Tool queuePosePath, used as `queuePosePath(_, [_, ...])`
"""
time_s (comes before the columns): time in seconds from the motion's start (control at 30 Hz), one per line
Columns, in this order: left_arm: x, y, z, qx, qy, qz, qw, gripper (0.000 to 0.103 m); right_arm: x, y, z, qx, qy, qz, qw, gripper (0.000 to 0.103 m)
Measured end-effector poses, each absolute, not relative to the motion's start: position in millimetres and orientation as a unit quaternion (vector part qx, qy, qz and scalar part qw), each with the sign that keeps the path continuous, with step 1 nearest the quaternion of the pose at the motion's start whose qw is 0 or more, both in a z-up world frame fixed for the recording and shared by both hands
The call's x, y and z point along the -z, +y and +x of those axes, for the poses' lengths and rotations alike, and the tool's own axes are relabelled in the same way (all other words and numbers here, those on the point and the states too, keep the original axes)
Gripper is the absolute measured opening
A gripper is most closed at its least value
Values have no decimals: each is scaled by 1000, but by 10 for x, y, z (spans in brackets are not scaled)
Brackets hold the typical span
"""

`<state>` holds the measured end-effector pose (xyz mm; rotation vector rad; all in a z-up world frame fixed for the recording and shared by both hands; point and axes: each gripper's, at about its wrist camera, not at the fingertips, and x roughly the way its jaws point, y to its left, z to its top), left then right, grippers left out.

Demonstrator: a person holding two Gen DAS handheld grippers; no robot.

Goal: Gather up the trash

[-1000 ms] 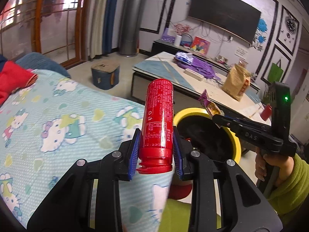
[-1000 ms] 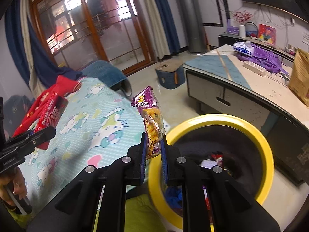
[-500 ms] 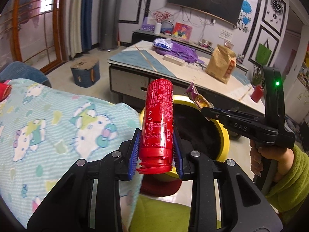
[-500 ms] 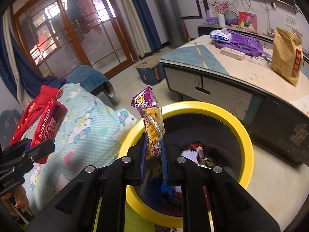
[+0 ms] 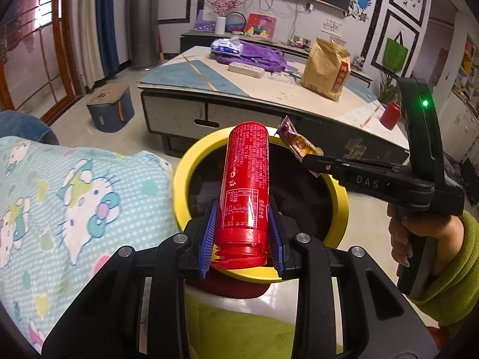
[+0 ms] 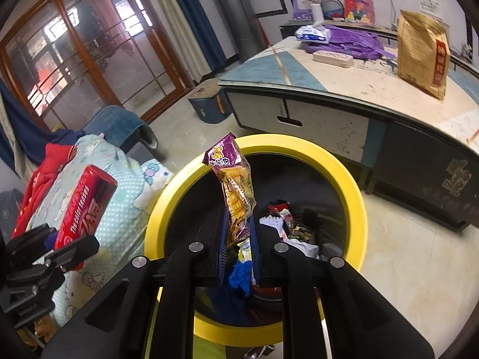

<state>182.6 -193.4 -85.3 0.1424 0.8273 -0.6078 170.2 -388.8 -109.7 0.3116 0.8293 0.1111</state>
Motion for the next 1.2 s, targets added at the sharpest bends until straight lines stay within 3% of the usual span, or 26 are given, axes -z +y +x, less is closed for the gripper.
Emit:
queuePosePath(0.33, [1061,-2204,1888,301,412,87,856,25,1175,-4053,1701,-40,409,177,894,18])
queuePosePath(0.53, [1104,-2283,1932,300,414,95,854,26,1191,-4074,1715,-39,412,188,891,28])
queuePosePath(0.63, [1119,-2271,1948,293,414,95,856,45,1179,-4086,1704,-36,410,187,892,34])
queuePosePath(0.7, [1120,-2225,1959,287,415,91,858,51,1154,-4100,1699,-34,407,188,893,40])
queuePosePath(0.87, [1050,-2088,1995,261,415,79,868,89,1046,-4060,1640,-27,397,166,902,56])
queuePosePath(1.2, [764,-1428,1925,183,391,35,901,92,719,-3643,1471,-46,364,109,924,90])
